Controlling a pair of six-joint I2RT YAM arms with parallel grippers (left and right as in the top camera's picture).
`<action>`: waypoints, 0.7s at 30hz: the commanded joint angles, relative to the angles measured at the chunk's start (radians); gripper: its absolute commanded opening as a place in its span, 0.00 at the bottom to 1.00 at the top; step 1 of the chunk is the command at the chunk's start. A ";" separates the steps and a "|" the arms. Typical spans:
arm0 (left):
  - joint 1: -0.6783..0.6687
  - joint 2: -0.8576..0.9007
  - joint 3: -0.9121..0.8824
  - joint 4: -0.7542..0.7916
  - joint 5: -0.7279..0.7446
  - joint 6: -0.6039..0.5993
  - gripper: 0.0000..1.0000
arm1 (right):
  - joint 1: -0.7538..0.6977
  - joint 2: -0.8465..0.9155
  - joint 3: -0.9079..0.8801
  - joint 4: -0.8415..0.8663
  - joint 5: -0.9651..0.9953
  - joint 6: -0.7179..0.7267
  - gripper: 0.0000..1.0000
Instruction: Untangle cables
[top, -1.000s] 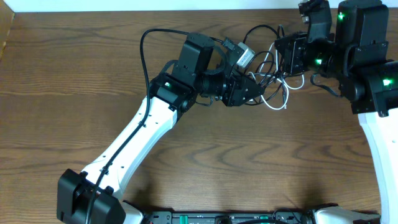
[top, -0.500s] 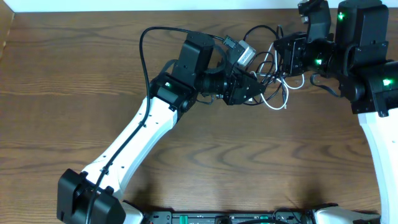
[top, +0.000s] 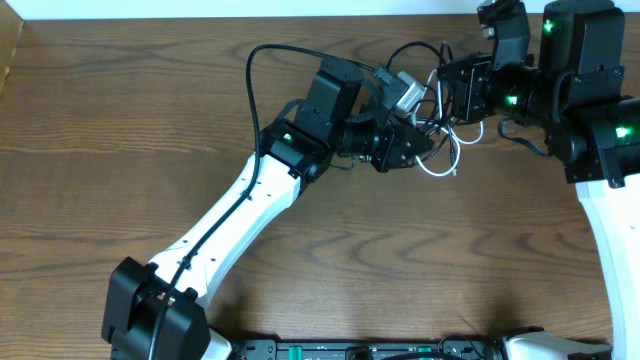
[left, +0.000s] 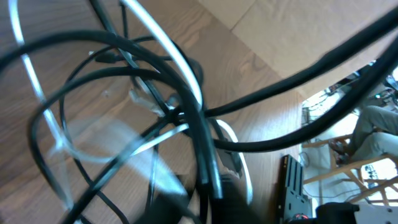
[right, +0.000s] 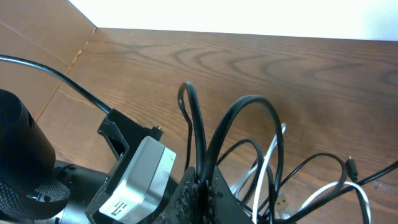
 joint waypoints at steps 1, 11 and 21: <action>0.000 0.004 -0.005 -0.011 -0.040 0.002 0.08 | -0.003 -0.003 0.024 0.002 -0.013 0.002 0.01; 0.080 -0.048 -0.005 -0.069 -0.039 0.002 0.07 | -0.005 0.000 0.024 -0.090 0.320 0.002 0.01; 0.142 -0.134 -0.005 -0.143 -0.040 0.003 0.08 | -0.045 0.048 0.023 -0.175 0.592 0.029 0.01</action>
